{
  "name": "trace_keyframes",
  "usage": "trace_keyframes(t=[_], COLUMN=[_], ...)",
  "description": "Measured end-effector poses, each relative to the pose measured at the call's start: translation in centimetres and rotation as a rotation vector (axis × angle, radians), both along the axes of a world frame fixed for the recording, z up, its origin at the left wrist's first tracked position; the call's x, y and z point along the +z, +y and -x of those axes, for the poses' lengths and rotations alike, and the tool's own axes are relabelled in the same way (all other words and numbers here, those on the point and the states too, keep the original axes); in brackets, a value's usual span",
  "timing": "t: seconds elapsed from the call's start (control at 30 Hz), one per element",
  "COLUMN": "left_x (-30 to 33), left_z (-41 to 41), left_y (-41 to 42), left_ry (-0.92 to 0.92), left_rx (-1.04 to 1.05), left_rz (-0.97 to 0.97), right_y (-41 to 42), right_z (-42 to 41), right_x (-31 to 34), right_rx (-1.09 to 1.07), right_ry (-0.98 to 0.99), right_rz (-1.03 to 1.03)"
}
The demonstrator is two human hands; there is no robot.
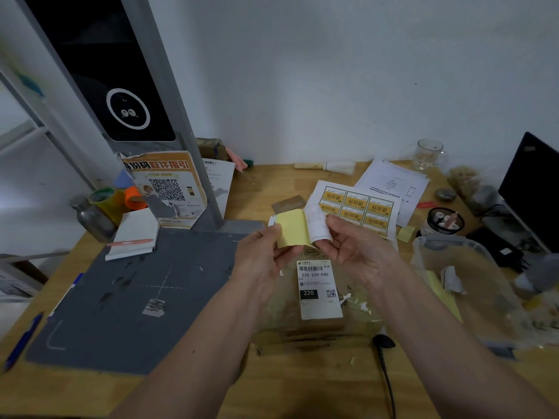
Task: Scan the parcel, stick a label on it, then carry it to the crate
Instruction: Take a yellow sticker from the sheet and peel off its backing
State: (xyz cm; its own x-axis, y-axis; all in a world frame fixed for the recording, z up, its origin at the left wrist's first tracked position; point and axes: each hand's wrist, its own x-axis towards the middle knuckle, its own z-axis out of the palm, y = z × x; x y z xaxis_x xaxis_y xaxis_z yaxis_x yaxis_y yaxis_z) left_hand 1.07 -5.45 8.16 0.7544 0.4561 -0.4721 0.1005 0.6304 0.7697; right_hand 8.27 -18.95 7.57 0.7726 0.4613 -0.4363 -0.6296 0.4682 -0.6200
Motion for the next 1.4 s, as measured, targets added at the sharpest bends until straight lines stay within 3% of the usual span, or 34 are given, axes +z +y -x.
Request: trace_keyframes(t=[0.6,1.13,1.4], left_x=[-0.24,0.34,0.16], left_z=[0.13,-0.03,-0.09], left_y=[0.56,0.08,0.14], left_ry=[-0.006,-0.115,-0.124], left_rx=[0.03,-0.012,-0.055], left_rz=[0.014,0.231,0.248], right_y=[-0.32,-0.42,-0.57], right_z=[-0.06,0.12,0.02], right_x=[0.51,0.43,0.48], right_rx=[-0.024,-0.028,0.009], right_ry=[0.023,0.013,0.01], right_rz=[0.028,-0.039,-0.061])
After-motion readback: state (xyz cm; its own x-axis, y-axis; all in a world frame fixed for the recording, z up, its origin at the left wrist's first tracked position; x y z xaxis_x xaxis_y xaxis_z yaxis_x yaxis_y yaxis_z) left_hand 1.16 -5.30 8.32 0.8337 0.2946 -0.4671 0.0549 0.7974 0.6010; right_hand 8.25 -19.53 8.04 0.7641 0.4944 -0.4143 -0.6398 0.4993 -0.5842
